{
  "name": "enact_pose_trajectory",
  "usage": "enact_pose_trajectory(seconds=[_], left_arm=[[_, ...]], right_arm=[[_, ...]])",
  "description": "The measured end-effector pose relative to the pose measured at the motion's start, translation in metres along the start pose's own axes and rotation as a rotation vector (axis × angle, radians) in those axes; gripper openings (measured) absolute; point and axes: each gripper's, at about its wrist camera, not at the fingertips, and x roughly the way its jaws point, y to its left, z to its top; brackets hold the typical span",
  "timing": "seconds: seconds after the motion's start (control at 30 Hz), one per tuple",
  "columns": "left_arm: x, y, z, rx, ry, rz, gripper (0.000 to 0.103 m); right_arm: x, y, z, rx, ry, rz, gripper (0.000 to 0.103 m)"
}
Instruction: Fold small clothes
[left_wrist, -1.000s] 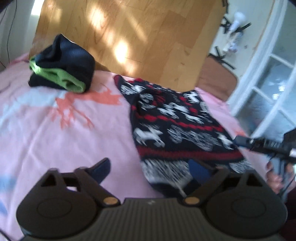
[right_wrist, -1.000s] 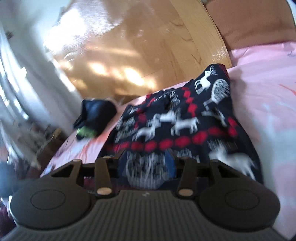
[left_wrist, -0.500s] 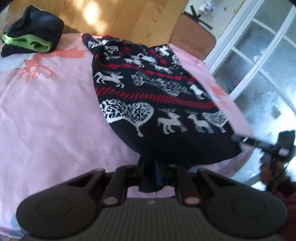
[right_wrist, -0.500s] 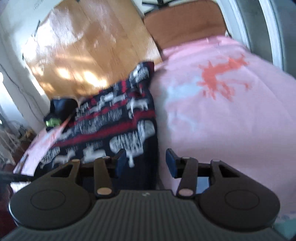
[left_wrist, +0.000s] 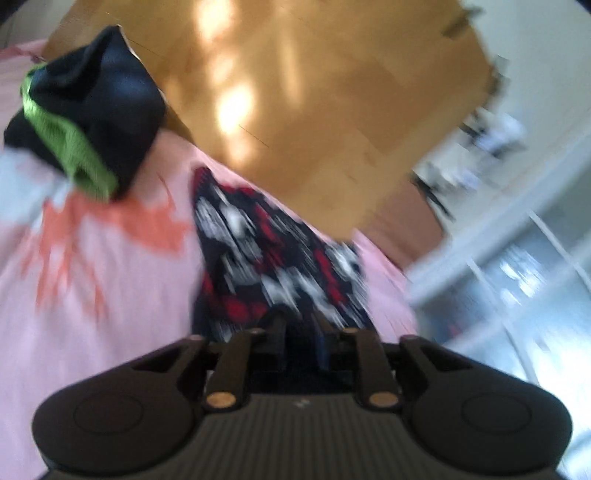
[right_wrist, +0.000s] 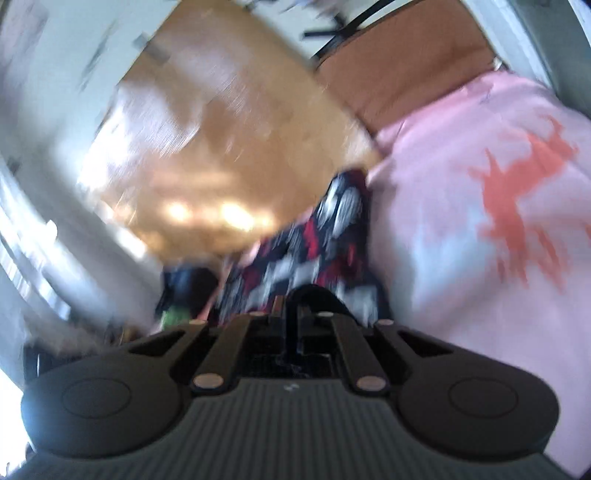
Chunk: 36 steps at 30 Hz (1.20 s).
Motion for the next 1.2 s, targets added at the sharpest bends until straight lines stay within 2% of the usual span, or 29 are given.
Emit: enact_pose_trajectory(seconds=[0.03,0.07,0.1,0.13,0.17,0.2,0.23,0.27,0.3,0.4,0.47,0.53,0.57,0.6,0.63,0.67,0.73,0.83,0.9,0.93,0.97,1.0,1.03,1.07,1.1,1.13,1.2], left_arm=[[0.018,0.005,0.011,-0.012,-0.017,0.097,0.048],[0.028,0.01,0.016,-0.03,-0.031,0.19,0.051],[0.032,0.014,0.016,-0.044,-0.036,0.242,0.051],[0.031,0.018,0.014,-0.06,-0.036,0.245,0.051],[0.026,0.022,0.008,-0.055,-0.036,0.198,0.055],[0.02,0.024,0.002,-0.034,-0.035,0.176,0.064],[0.014,0.024,-0.005,-0.013,-0.032,0.19,0.069],[0.008,0.025,-0.01,-0.003,-0.034,0.206,0.083],[0.0,0.024,-0.018,0.01,-0.044,0.206,0.09],[-0.012,0.013,-0.037,0.084,-0.04,0.169,0.095],[-0.01,0.003,-0.047,0.147,-0.03,0.172,0.095],[0.002,-0.003,-0.054,0.215,-0.004,0.197,0.088],[0.008,-0.004,-0.058,0.242,0.014,0.219,0.068],[0.018,-0.002,-0.059,0.244,0.047,0.236,0.036],[0.025,0.005,-0.059,0.216,0.085,0.238,0.024],[0.027,0.012,-0.057,0.173,0.092,0.236,0.017],[0.019,0.023,-0.051,0.118,0.064,0.222,0.009],[-0.006,0.029,-0.048,0.103,0.009,0.216,0.009],[-0.007,0.03,-0.053,0.119,0.031,0.226,0.009],[-0.001,0.032,-0.057,0.13,0.064,0.241,0.01],[0.004,0.032,-0.059,0.139,0.086,0.253,0.014],[0.002,0.03,-0.062,0.157,0.067,0.256,0.022],[0.0,0.027,-0.061,0.167,0.063,0.257,0.028],[-0.003,0.026,-0.058,0.167,0.052,0.253,0.043],[-0.008,0.024,-0.054,0.167,0.018,0.244,0.057],[-0.012,0.022,-0.047,0.171,-0.022,0.238,0.064],[-0.011,0.016,-0.035,0.192,-0.069,0.244,0.086]], right_arm=[[0.025,-0.005,0.014,0.046,-0.026,-0.06,0.01],[0.042,-0.007,0.023,0.041,-0.041,-0.116,0.011],[0.061,-0.008,0.029,0.012,-0.051,-0.204,0.022],[0.071,-0.01,0.031,0.005,-0.055,-0.29,0.037],[0.071,-0.012,0.029,0.017,-0.067,-0.305,0.038],[0.067,-0.013,0.026,0.022,-0.075,-0.259,0.038],[0.058,-0.015,0.019,0.019,-0.082,-0.191,0.039],[0.051,-0.016,0.013,0.012,-0.081,-0.176,0.042],[0.046,-0.015,0.007,-0.002,-0.077,-0.176,0.043],[0.026,-0.021,-0.014,-0.041,-0.051,-0.178,0.046],[0.01,-0.026,-0.02,-0.041,-0.042,-0.186,0.052],[0.007,-0.033,-0.031,-0.029,-0.024,-0.192,0.053],[0.01,-0.033,-0.035,-0.028,-0.009,-0.194,0.053],[0.011,-0.032,-0.038,-0.032,0.005,-0.196,0.05],[0.021,-0.029,-0.044,-0.047,0.036,-0.206,0.034],[0.022,-0.022,-0.049,-0.066,0.041,-0.223,0.025],[0.022,-0.009,-0.052,-0.12,0.019,-0.269,0.021],[0.004,0.002,-0.044,-0.127,-0.068,-0.275,0.018],[0.0,0.005,-0.041,-0.134,-0.083,-0.294,0.018],[0.004,0.004,-0.043,-0.145,-0.057,-0.319,0.018],[0.01,0.001,-0.047,-0.152,-0.025,-0.347,0.018],[0.019,-0.003,-0.051,-0.159,0.012,-0.376,0.02],[0.019,-0.004,-0.056,-0.185,-0.005,-0.37,0.021],[0.017,-0.001,-0.056,-0.198,-0.006,-0.377,0.022],[0.014,0.001,-0.055,-0.204,-0.019,-0.381,0.031],[0.006,0.004,-0.052,-0.214,-0.063,-0.38,0.035],[0.0,0.008,-0.043,-0.238,-0.106,-0.384,0.038]])
